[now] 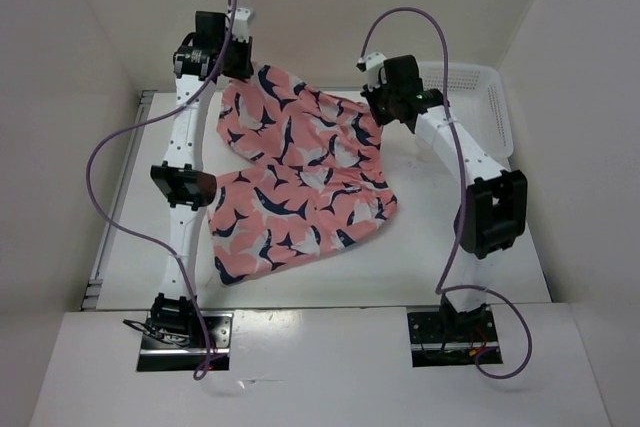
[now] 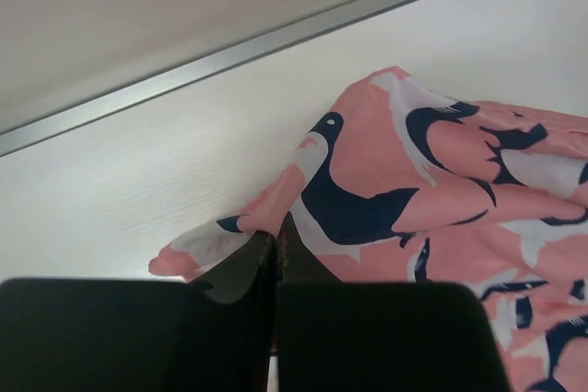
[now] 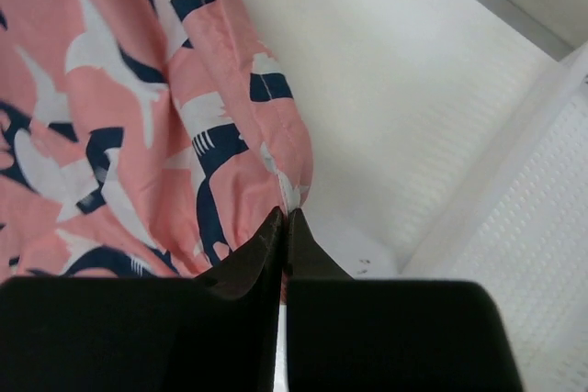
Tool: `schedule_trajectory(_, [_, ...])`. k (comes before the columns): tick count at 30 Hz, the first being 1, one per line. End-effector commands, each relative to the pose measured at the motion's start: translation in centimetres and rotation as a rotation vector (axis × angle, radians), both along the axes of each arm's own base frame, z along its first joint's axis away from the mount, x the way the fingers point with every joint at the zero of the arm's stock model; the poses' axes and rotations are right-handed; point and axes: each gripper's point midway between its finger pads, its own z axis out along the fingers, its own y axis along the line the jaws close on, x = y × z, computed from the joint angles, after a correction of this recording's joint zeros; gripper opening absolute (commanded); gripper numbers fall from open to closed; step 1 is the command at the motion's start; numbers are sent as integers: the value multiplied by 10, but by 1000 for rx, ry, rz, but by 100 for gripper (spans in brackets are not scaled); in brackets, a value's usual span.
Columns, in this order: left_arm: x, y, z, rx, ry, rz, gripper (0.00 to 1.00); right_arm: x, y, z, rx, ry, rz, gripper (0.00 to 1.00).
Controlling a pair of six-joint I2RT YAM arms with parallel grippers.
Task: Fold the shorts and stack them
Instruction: Fold the shorts
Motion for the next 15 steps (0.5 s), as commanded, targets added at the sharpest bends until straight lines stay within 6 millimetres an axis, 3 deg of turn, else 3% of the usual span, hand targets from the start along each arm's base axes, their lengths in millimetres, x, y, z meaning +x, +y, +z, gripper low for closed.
schedule_trajectory(1, [-38, -14, 46, -7, -13, -40, 0, -16, -2, 27, -98, -120, 58, 0])
schedule_trajectory(2, [-54, -25, 32, 2, 66, -62, 0, -30, 4, 26, -111, -127, 92, 0])
schedule_trajectory(4, [-75, -35, 23, 6, 145, -92, 0, -42, 5, 26, -162, -151, 128, 0])
schedule_trajectory(5, [-79, -36, 33, 19, 122, -84, 0, -55, 10, 29, -161, -177, 153, 0])
schedule_trajectory(7, [-79, -32, 38, 32, 111, -64, 0, -68, 10, 23, -176, -184, 180, 0])
schedule_trajectory(8, [-81, -30, 45, 38, 96, -54, 0, -72, 8, 30, -171, -199, 178, 0])
schedule_trajectory(11, [-79, -18, 48, 75, 82, -1, 0, -78, 4, 19, -184, -178, 174, 0])
schedule_trajectory(12, [-80, -16, 53, 79, 72, 8, 0, -81, 1, 27, -182, -201, 163, 0])
schedule_trajectory(13, [-80, -15, 53, 85, 71, 16, 0, -84, 0, 18, -189, -181, 166, 0])
schedule_trajectory(15, [-86, -26, 63, 87, 49, -2, 0, -85, -2, 23, -188, -204, 169, 0])
